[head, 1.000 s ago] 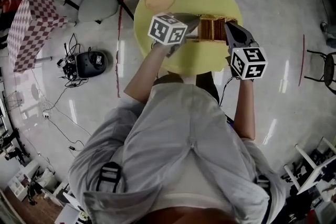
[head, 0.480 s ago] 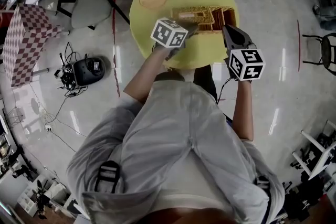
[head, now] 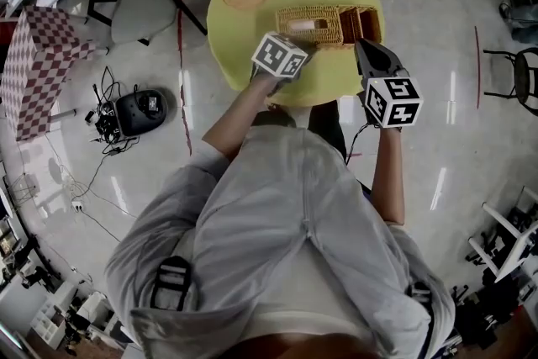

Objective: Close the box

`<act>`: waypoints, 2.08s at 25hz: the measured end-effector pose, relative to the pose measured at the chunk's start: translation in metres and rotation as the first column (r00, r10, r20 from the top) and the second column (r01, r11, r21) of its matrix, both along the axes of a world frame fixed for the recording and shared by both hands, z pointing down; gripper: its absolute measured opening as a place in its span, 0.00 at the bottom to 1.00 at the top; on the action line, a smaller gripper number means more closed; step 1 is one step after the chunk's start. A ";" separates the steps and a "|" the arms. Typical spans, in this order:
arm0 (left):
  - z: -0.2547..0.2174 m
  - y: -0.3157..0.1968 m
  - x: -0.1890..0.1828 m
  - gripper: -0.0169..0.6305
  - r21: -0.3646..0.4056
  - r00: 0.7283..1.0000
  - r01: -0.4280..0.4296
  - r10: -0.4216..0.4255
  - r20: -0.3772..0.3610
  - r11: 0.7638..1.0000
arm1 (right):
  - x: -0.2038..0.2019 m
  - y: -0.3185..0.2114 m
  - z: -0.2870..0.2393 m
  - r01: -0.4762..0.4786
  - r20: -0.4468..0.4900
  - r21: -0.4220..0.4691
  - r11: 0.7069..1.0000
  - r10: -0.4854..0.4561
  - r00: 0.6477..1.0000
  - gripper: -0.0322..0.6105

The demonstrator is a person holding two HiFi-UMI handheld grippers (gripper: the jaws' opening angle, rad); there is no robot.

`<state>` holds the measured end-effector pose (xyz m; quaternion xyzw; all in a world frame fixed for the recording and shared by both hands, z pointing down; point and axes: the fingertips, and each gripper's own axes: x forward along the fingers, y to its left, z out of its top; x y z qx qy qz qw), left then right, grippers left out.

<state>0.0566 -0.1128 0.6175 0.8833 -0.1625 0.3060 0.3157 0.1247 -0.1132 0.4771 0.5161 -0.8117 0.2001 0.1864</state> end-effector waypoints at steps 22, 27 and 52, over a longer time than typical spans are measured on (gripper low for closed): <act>-0.021 -0.021 -0.038 0.22 0.087 0.993 -0.110 0.114 -0.038 0.990 | -0.021 -0.043 -0.022 0.009 -0.013 0.080 0.997 -0.008 1.000 0.09; -0.084 -0.065 -0.058 0.09 0.272 0.993 0.003 0.029 -0.116 0.962 | -0.029 -0.058 -0.056 0.029 -0.039 0.162 0.986 -0.023 0.999 0.09; -0.304 -0.100 -0.124 0.07 0.744 0.974 0.219 -0.097 -0.204 0.631 | -0.066 -0.070 -0.199 0.118 -0.199 0.413 0.903 -0.037 0.979 0.09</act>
